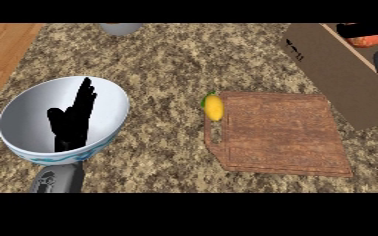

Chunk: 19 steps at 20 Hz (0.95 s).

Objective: Pick the squash from the cutting board and place it in the cardboard box

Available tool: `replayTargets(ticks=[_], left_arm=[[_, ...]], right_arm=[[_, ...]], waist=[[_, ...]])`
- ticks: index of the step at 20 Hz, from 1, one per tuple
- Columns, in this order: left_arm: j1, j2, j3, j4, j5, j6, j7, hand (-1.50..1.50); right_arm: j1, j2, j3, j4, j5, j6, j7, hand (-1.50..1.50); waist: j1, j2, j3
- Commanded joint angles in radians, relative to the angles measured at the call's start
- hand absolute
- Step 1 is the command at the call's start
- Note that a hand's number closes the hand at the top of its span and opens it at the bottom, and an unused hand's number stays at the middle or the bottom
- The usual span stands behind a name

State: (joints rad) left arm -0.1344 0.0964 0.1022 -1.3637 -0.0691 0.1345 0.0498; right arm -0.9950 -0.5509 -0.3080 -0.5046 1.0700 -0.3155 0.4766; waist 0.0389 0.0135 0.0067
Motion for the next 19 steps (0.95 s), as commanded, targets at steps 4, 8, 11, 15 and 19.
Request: replayTargets(ticks=[4, 8, 11, 15, 19], left_arm=[[0.03, -0.003, -0.001, 0.01, -0.012, 0.01, -0.003, 0.0], [0.058, 0.016, 0.007, 0.007, 0.01, -0.032, -0.019, 0.0], [0.005, -0.03, -0.007, 0.058, -0.023, 0.023, -0.023, 0.0], [0.043, -0.028, -0.016, -0.015, -0.024, 0.021, 0.007, 0.0], [0.048, -0.007, 0.013, -0.014, -0.011, 0.016, 0.028, 0.0]], right_arm=[[0.017, -0.048, -0.159, 0.143, -0.165, -0.056, -0.216, -1.5], [0.011, -0.034, -0.223, 0.132, -0.247, -0.104, -0.348, -1.5], [0.006, -0.02, -0.299, 0.099, -0.35, -0.113, -0.498, -1.5], [0.055, 0.007, -0.429, 0.076, -0.515, -0.107, -0.651, -1.5], [0.105, -0.056, -0.495, 0.07, -0.602, -0.056, -0.726, -1.5]], waist=[[0.005, 0.006, -0.003], [0.005, 0.003, -0.004], [-0.008, 0.007, -0.003], [-0.012, -0.001, -0.002], [-0.024, -0.007, -0.004]])
